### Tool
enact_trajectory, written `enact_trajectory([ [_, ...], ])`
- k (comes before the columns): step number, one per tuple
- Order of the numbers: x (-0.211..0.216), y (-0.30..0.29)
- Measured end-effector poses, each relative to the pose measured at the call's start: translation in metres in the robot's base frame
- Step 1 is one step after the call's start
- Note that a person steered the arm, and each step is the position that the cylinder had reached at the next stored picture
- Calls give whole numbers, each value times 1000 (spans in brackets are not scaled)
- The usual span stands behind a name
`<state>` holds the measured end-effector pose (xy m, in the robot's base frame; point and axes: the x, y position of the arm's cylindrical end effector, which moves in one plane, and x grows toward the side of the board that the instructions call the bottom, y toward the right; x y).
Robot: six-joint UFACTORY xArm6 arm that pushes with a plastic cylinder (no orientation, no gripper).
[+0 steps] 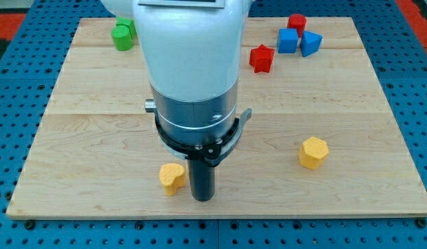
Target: Slide the yellow heart towards the red star
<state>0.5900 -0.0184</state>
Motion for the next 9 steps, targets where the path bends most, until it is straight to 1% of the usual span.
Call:
enact_trajectory([
  [3,0,9],
  [4,2,-12],
  [5,2,-48],
  [6,-20,-62],
  [7,-84,-31],
  [8,-129,5],
  [9,-48,8],
])
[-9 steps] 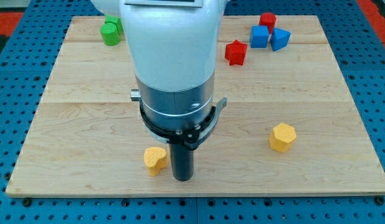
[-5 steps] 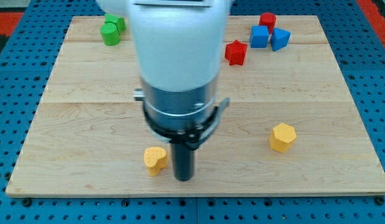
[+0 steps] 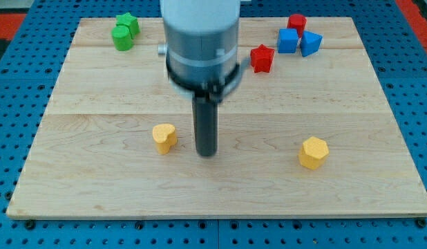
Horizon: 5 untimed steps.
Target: Slide the yellow heart towards the red star
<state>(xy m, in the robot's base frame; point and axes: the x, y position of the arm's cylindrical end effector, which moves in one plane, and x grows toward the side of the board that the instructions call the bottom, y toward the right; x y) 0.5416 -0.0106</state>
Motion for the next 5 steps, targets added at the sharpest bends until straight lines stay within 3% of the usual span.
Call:
enact_trajectory([
  [1,18,-48],
  [2,-30,-64],
  [3,-55,-27],
  [4,-29,-42],
  [5,-30,-93],
])
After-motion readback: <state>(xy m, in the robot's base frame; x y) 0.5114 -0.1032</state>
